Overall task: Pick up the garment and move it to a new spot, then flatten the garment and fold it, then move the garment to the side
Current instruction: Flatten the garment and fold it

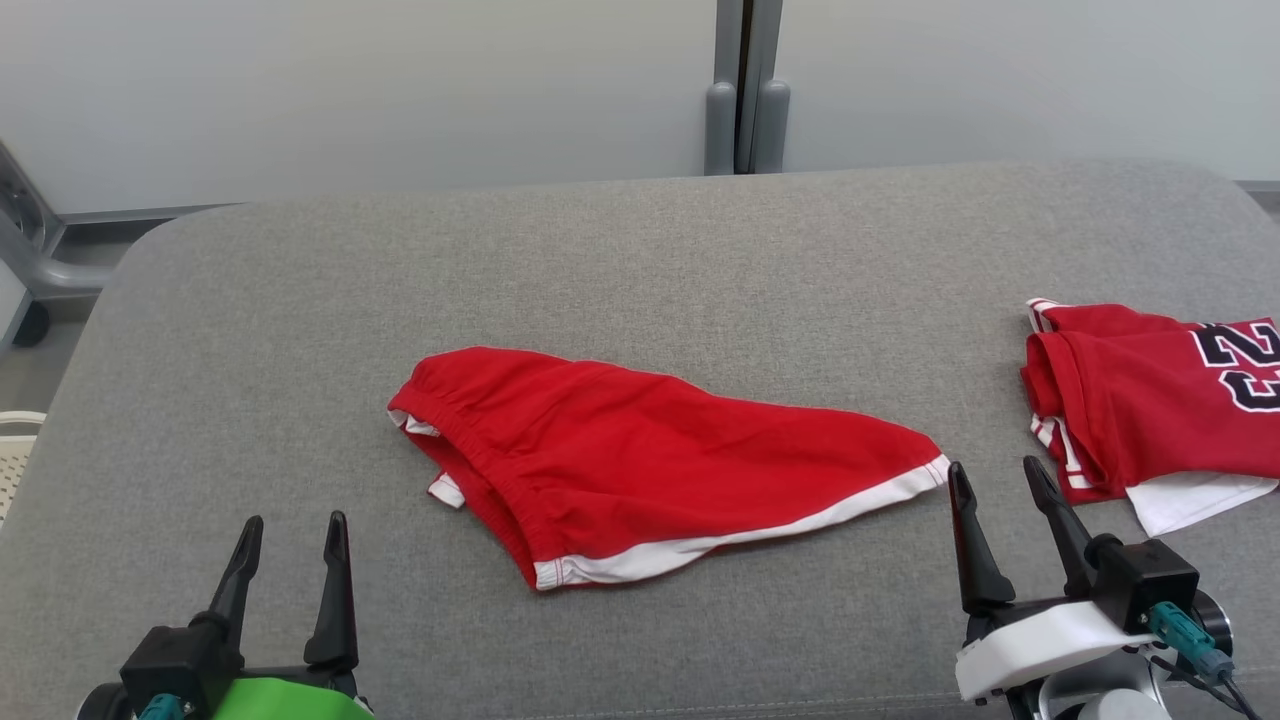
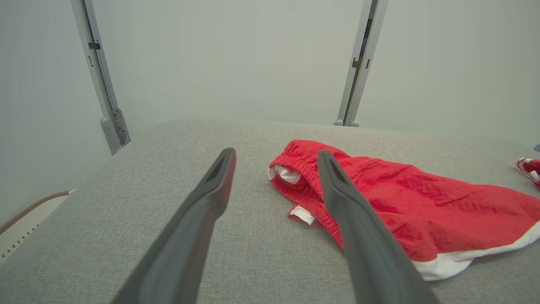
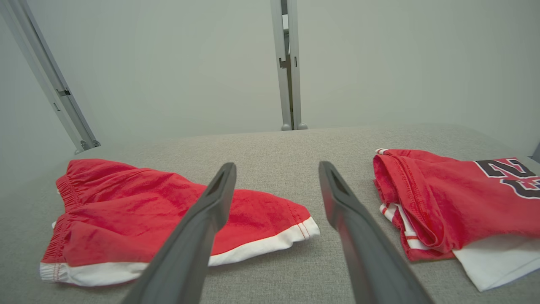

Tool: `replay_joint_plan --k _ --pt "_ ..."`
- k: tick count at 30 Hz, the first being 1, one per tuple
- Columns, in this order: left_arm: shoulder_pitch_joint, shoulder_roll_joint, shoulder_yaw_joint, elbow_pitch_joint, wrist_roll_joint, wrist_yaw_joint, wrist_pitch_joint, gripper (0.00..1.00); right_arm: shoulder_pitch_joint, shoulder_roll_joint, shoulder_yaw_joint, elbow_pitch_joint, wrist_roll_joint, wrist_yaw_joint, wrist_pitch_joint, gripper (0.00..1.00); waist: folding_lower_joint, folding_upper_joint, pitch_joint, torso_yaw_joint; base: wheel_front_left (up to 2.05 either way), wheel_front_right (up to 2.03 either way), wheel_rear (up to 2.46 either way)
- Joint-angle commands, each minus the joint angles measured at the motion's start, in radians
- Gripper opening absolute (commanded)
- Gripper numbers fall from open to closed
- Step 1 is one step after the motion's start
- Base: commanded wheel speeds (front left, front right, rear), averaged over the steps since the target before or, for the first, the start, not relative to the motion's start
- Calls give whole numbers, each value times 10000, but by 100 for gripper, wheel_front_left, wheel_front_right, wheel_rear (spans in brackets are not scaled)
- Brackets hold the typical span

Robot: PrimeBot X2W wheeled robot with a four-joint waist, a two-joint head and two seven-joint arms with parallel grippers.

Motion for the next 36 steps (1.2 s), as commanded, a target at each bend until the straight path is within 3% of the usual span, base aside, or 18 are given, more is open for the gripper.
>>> replay_joint_plan --k 1,6,10,15,36 --pt "-141 51 -10 -21 43 39 37 100 -91 -31 -10 21 25 -9 -26 100 0 -1 43 20 0 0 0" --pt "-284 -99 -365 -86 -232 -372 342 100 -469 -74 222 241 -135 -9 221 100 0 -1 333 -15 0 0 0" --pt "-345 -341 -1188 271 -538 -1025 1052 100 -948 -500 420 1096 90 -9 624 100 0 -1 697 -83 0 0 0" --pt "-642 -539 -1960 752 -845 -1427 1855 100 -1474 -999 578 1981 379 -10 765 100 0 -1 1145 -169 0 0 0" --pt "-2192 -467 -2660 2355 -1551 -1718 2488 100 -3622 -1713 2035 4076 636 -10 675 100 0 -1 2300 -501 0 0 0"
